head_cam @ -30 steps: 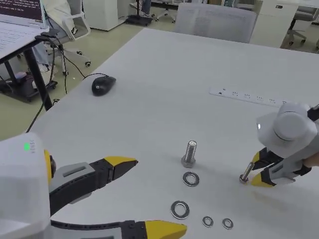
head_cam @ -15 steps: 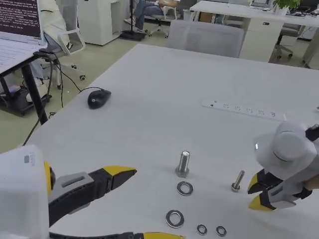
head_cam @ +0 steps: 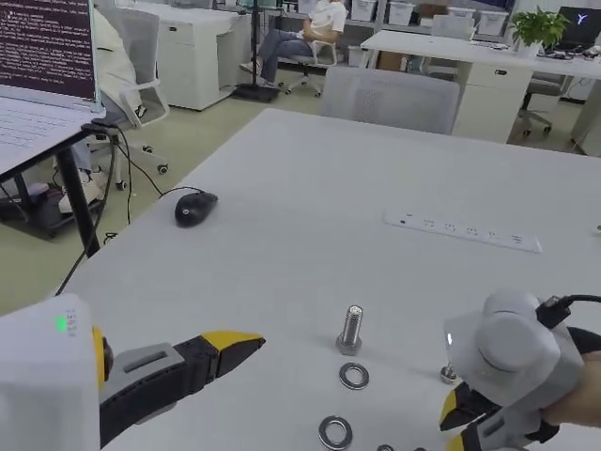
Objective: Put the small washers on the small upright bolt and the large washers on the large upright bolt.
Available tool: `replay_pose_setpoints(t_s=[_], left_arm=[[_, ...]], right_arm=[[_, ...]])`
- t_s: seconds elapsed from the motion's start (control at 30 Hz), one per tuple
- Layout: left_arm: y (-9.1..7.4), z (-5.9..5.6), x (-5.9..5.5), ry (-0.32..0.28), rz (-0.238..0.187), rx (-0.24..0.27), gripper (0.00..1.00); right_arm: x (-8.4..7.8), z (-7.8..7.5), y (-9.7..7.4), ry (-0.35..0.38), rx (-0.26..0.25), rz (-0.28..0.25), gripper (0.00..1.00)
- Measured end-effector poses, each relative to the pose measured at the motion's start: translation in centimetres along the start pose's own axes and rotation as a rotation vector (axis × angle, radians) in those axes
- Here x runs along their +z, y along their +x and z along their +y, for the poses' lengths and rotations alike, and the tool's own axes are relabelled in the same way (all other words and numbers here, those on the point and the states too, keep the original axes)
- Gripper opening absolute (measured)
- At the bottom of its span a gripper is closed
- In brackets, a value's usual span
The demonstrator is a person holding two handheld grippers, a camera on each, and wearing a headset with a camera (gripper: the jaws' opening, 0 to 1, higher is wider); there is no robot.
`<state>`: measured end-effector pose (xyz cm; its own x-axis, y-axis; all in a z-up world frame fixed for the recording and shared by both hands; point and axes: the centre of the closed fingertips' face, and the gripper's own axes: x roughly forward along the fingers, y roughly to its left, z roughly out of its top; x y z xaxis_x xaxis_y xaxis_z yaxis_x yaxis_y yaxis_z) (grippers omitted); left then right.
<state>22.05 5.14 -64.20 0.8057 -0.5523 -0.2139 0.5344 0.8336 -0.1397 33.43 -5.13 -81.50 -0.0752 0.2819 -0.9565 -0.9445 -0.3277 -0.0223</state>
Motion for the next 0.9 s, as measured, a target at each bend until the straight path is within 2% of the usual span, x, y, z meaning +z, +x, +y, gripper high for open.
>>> replay_pose_setpoints(t_s=[0.4,0.57,0.9], left_arm=[[-0.2,-0.1,-0.1,-0.008,-0.017,0.007,0.71],[-0.3,0.0,-0.2,-0.008,-0.019,0.011,0.71],[-0.2,0.3,-0.1,-0.011,-0.028,0.025,0.71]], right_arm=[[0.8,1.1,1.0,-0.013,0.021,0.006,0.19],[1.0,1.1,1.5,-0.019,0.02,0.017,0.2],[1.1,0.8,1.4,-0.032,0.023,0.019,0.19]])
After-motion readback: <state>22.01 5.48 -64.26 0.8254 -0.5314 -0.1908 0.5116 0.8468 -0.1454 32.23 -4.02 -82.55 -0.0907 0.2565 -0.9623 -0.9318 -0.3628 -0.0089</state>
